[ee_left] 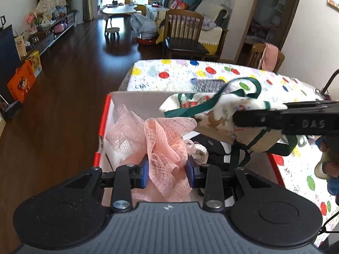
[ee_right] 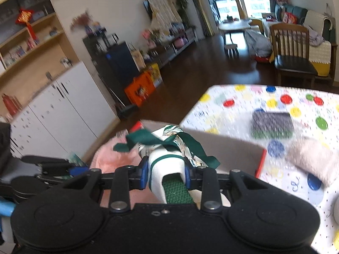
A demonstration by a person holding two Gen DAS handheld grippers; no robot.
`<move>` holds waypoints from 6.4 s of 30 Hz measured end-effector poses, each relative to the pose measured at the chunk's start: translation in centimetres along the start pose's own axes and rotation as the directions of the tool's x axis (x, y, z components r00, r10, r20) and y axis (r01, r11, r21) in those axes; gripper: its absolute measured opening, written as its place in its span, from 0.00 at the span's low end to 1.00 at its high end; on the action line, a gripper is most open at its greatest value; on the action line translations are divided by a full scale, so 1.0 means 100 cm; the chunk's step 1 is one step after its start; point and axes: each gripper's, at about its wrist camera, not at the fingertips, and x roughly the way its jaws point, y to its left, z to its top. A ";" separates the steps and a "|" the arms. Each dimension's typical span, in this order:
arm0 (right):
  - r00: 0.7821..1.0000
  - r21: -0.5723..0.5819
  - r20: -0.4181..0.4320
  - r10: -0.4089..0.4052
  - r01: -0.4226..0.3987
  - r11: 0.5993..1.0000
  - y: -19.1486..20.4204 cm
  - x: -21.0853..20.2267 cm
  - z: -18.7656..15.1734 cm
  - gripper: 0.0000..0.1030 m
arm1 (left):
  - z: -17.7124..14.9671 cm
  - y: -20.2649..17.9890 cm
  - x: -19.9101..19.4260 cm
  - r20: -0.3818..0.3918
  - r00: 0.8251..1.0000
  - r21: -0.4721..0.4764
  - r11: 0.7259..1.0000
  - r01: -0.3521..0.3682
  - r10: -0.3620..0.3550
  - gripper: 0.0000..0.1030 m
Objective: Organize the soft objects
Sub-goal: 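Lift the bath puff and printed bag and carry both over the red box, then lower both items into the box and open both tools, then reach the left tool to the white towel while the right tool reaches the wipe pack, then close the left tool on the white towel while the right tool grips the wipe pack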
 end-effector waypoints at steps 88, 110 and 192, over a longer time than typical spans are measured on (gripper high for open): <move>0.954 0.080 0.235 -0.186 0.172 0.982 -0.133 -0.219 -0.072 0.99 | 0.017 -0.235 0.009 0.096 0.962 0.096 0.965 0.245 -0.254 0.83; 0.920 0.162 0.148 -0.364 0.340 0.926 -0.296 -0.238 -0.100 0.99 | 0.082 -0.289 0.120 0.022 0.984 -0.142 0.974 0.178 -0.176 0.90; 0.913 0.207 -0.002 -0.408 0.399 0.893 -0.359 -0.174 -0.118 0.42 | 0.083 -0.275 0.221 -0.179 0.983 -0.378 0.925 -0.034 -0.037 0.08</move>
